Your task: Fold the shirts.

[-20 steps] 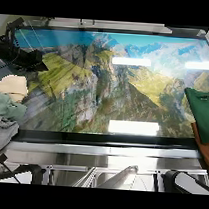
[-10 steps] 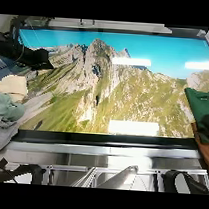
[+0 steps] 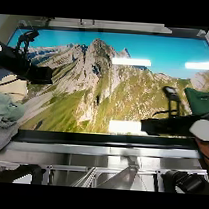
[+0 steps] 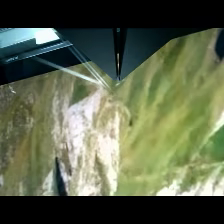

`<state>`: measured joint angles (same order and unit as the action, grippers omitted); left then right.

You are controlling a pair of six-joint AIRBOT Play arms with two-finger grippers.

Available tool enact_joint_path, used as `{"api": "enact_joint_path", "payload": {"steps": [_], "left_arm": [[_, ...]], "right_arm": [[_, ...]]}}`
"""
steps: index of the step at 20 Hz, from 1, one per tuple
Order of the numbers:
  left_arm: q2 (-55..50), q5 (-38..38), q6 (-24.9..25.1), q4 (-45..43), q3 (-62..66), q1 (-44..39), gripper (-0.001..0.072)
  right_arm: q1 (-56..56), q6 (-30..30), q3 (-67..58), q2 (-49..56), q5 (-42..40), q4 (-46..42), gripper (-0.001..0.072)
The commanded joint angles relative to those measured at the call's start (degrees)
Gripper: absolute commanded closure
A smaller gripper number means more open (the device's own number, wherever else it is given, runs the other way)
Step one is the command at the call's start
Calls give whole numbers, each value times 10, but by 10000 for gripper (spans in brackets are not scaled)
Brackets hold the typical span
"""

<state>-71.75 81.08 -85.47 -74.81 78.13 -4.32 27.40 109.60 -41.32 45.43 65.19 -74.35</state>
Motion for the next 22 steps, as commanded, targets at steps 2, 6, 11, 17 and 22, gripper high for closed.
{"api": "enact_joint_path", "payload": {"steps": [2,6,11,17,22], "left_arm": [[55,-37,-5,-22,-78,3,694],[90,-68,-5,-22,-113,3,694],[90,-60,-5,-22,-111,3,693],[90,-60,-5,-21,-111,3,692],[90,-61,-5,-21,-111,3,692]], "right_arm": [[83,-69,0,78,-83,-16,685],[82,-81,0,81,-99,-16,685],[82,-81,0,82,-98,-15,685],[82,-81,0,82,-98,-15,685],[82,-81,0,82,-98,-15,684]]}}
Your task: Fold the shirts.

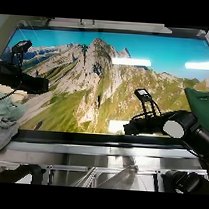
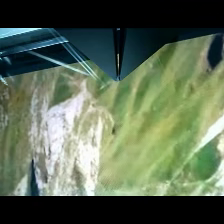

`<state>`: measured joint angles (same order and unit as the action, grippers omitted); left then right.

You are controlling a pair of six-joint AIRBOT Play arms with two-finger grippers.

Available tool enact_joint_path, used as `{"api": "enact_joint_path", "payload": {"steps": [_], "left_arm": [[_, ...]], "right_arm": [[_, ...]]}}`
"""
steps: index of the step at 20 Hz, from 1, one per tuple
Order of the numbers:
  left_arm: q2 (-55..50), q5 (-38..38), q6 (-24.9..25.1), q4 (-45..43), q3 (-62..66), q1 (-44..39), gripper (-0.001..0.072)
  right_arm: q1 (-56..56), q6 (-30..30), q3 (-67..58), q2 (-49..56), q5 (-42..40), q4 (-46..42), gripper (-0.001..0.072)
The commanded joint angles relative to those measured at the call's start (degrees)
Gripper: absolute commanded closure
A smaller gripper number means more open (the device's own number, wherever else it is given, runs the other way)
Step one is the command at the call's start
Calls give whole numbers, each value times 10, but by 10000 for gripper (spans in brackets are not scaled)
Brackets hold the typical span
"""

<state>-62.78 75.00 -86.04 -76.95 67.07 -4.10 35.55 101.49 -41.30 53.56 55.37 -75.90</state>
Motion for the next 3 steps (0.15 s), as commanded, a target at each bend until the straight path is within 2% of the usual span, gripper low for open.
{"api": "enact_joint_path", "payload": {"steps": [1,3], "left_arm": [[0,0,0,0,0,1,692],[0,0,0,0,0,1,692]], "right_arm": [[1,0,0,0,0,0,685],[1,0,0,0,0,0,685]]}}
